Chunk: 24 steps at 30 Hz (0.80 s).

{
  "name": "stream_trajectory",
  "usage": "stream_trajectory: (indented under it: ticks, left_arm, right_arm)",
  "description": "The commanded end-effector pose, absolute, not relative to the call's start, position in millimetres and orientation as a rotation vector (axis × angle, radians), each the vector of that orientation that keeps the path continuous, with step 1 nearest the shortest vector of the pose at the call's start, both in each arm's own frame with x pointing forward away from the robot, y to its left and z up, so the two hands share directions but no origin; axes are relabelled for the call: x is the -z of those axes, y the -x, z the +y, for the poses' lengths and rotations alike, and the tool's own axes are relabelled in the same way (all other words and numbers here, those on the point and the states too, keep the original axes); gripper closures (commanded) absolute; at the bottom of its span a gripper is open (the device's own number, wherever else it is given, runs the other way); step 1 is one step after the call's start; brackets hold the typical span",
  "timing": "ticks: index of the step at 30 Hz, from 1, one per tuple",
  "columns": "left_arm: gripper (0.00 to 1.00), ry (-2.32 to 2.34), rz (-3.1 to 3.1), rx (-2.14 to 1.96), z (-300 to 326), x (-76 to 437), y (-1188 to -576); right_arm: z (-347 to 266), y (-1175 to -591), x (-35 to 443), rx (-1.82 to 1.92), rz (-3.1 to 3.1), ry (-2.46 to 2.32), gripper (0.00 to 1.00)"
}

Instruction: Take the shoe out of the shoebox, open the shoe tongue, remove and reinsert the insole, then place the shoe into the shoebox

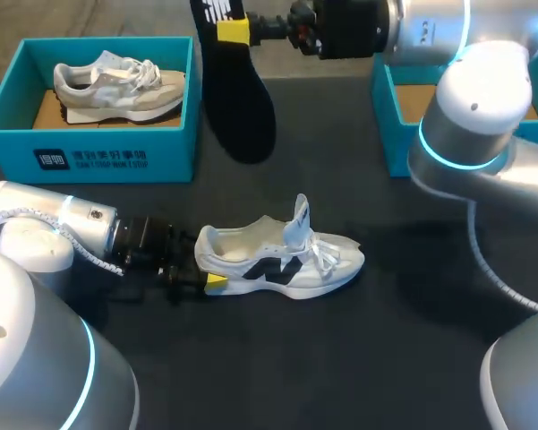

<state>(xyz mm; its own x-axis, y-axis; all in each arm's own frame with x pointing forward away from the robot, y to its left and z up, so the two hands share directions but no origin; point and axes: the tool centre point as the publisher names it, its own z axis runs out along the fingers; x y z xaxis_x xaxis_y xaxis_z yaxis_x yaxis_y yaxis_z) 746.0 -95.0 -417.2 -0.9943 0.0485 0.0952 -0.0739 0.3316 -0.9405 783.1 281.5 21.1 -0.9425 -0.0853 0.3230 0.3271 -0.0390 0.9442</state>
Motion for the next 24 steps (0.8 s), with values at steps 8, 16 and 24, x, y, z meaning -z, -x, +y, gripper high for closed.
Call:
stream_trajectory:
  ticks: [8, 16, 24]
  left_arm:
    - [1.00, -0.025, -2.474, -1.757, -94.4, 420.6, -745.9]
    - [1.00, -0.025, -2.474, -1.757, -94.4, 420.6, -745.9]
    - [1.00, -0.025, -2.474, -1.757, -94.4, 420.6, -745.9]
  right_arm:
    - [286.0, -781.7, -13.7, 2.150, -1.869, 0.272, 1.00]
    - [286.0, -781.7, -13.7, 2.150, -1.869, 0.272, 1.00]
    - [247.3, -780.7, -37.1, 2.100, -1.925, 0.347, 1.00]
